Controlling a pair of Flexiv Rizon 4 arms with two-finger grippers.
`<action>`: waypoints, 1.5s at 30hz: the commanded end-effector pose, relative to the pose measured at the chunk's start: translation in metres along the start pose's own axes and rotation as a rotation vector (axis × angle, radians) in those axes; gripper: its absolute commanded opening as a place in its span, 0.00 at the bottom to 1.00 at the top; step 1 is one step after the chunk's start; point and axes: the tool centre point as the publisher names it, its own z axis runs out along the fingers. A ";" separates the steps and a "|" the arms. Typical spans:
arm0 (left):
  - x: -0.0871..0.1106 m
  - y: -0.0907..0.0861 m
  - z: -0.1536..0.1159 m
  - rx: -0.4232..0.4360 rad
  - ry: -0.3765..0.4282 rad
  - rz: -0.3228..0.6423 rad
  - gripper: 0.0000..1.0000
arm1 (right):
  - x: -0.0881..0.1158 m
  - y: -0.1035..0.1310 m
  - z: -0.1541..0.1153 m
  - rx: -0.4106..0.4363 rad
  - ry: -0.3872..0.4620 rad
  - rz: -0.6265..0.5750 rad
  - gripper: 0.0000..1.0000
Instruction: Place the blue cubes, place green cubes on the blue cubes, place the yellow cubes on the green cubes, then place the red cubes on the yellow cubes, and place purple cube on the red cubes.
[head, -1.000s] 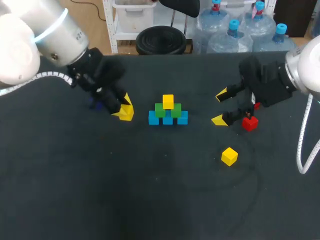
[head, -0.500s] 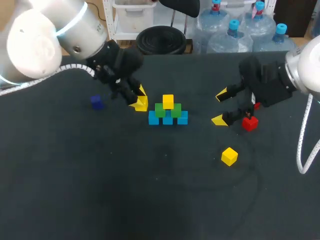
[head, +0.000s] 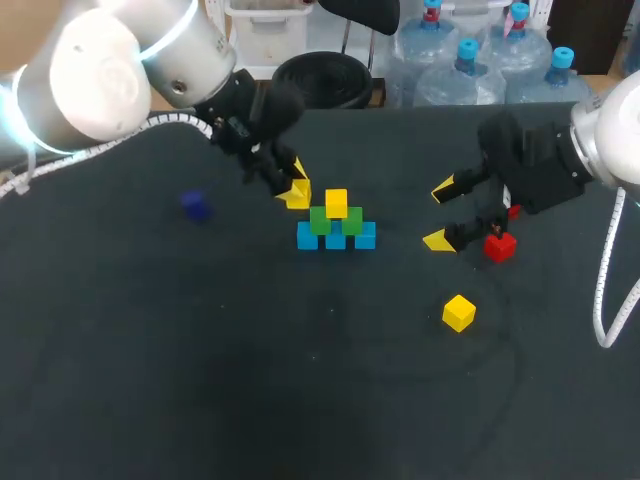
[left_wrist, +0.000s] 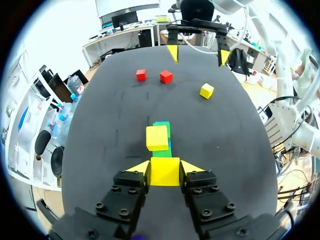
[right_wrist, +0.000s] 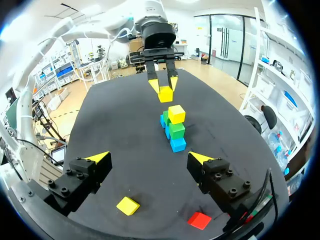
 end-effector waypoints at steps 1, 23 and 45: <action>0.000 0.007 0.005 0.008 -0.003 -0.002 0.00 | 0.000 0.000 0.000 -0.001 -0.002 -0.001 1.00; 0.000 0.011 0.019 0.030 -0.015 -0.017 0.00 | 0.000 0.000 0.000 -0.001 -0.002 -0.001 1.00; -0.004 0.011 0.024 0.033 -0.018 -0.026 0.00 | 0.000 0.000 0.000 -0.001 -0.002 -0.001 1.00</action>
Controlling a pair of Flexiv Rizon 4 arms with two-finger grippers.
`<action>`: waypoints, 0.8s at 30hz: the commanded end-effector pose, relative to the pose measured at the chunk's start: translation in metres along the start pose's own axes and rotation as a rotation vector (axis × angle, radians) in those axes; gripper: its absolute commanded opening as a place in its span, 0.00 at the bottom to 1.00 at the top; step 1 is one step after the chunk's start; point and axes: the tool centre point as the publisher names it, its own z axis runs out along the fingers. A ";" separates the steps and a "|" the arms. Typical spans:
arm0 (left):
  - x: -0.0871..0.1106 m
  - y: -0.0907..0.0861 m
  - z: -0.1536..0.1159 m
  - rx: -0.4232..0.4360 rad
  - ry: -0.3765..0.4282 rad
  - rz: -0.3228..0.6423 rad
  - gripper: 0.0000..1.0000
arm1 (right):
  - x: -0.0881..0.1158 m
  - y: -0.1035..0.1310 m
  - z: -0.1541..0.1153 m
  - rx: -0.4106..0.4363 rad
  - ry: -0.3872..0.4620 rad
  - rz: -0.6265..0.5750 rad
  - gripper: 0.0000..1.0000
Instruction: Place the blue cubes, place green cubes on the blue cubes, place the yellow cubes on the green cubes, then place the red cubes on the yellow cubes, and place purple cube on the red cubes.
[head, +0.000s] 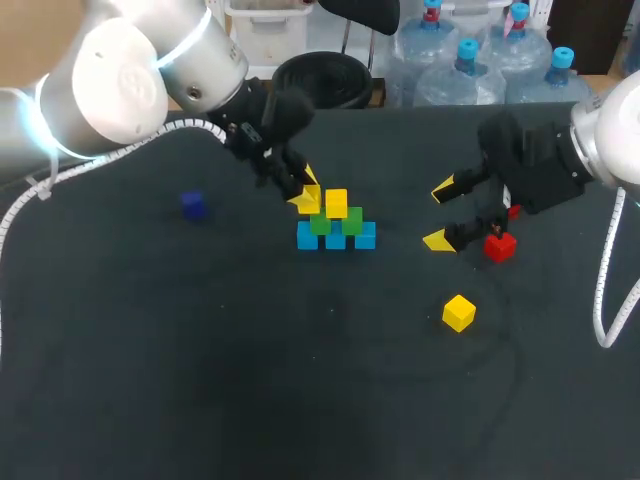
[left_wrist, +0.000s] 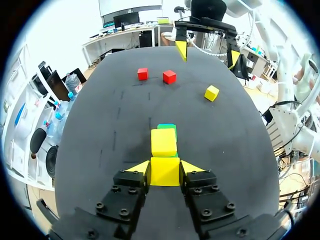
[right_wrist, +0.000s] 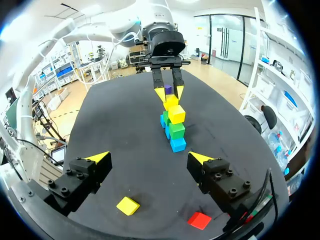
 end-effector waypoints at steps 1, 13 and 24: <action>-0.001 0.003 0.002 0.004 0.006 -0.002 0.00 | 0.000 0.000 0.000 -0.001 -0.002 -0.001 1.00; -0.002 0.004 0.006 0.007 0.007 -0.007 0.00 | 0.000 0.000 0.000 -0.001 -0.002 -0.001 1.00; 0.001 0.004 0.007 0.010 0.009 -0.011 0.00 | 0.000 0.000 0.000 -0.001 -0.002 -0.001 1.00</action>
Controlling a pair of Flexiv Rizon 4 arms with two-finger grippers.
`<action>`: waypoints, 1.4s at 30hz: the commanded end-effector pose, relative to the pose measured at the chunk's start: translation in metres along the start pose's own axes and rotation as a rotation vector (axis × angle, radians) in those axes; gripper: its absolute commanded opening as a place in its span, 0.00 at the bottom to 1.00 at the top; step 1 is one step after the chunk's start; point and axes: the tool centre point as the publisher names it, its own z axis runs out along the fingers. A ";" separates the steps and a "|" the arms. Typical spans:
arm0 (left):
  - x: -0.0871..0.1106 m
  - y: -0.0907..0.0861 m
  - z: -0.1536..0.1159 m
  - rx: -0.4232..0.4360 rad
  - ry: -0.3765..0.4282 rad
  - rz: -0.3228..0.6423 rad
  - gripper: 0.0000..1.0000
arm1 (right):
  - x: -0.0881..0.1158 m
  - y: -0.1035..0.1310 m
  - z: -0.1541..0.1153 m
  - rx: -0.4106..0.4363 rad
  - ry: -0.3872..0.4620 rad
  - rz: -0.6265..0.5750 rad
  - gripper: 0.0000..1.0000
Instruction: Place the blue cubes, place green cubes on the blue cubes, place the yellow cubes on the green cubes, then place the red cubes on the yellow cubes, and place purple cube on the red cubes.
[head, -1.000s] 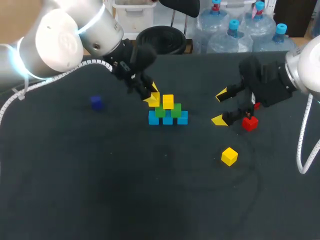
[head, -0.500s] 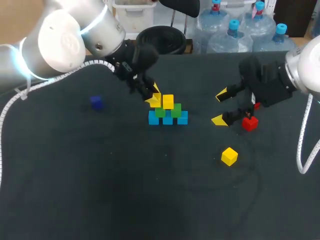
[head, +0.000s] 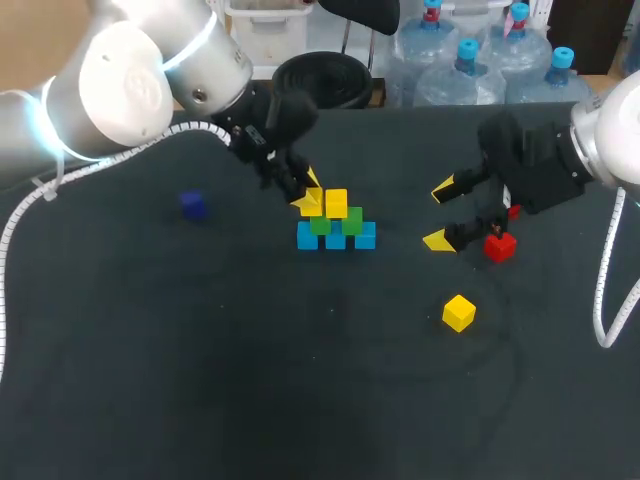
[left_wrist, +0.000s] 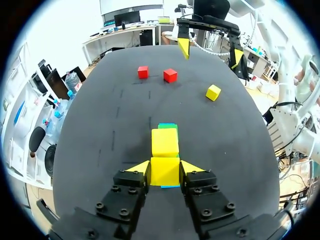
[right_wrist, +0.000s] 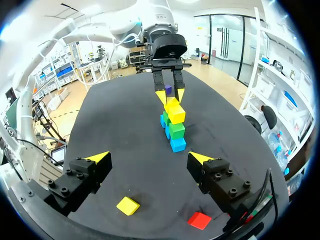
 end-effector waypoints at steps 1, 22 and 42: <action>0.000 0.003 0.000 0.005 0.003 -0.002 0.00 | 0.000 0.000 0.000 -0.001 -0.002 -0.001 1.00; -0.001 0.005 0.002 0.011 0.002 -0.003 0.02 | 0.000 0.000 0.000 -0.001 -0.002 -0.001 1.00; -0.001 0.005 0.004 0.015 0.005 -0.005 0.07 | 0.000 0.000 0.000 -0.001 -0.002 -0.001 1.00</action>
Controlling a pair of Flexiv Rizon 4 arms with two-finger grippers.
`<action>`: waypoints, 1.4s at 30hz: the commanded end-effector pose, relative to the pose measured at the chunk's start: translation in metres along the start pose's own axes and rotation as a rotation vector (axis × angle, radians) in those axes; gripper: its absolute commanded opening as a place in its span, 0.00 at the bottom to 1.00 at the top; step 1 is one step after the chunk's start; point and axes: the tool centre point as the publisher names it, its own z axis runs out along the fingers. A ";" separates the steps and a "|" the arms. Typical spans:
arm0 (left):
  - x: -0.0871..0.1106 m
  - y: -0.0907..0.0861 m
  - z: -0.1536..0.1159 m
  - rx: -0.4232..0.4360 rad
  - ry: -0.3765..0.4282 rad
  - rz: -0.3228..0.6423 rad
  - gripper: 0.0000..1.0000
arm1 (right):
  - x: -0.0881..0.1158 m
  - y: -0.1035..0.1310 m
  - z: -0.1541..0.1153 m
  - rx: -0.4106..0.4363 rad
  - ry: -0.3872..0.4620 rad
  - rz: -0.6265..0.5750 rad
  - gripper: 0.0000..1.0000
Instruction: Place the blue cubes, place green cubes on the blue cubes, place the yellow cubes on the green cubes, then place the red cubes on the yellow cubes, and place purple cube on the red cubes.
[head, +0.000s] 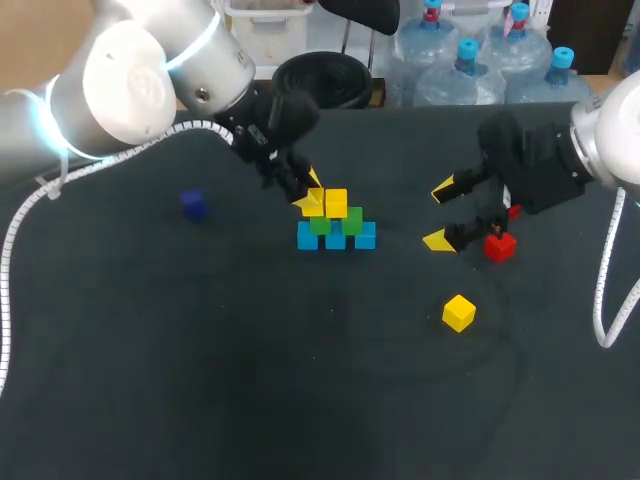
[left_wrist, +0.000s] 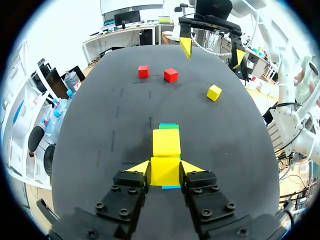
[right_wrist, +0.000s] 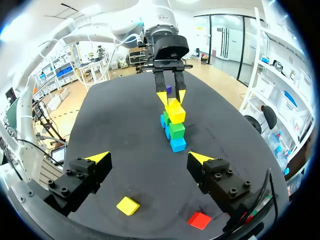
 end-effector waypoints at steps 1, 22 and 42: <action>0.000 0.003 0.001 0.006 0.003 0.000 0.07 | 0.000 0.000 0.000 -0.001 -0.002 -0.001 1.00; 0.000 0.003 0.001 0.010 0.010 -0.005 0.73 | 0.000 0.000 0.000 -0.001 -0.002 -0.001 1.00; -0.012 -0.004 -0.014 -0.005 0.011 0.060 1.00 | 0.000 0.000 0.000 -0.001 -0.002 -0.001 1.00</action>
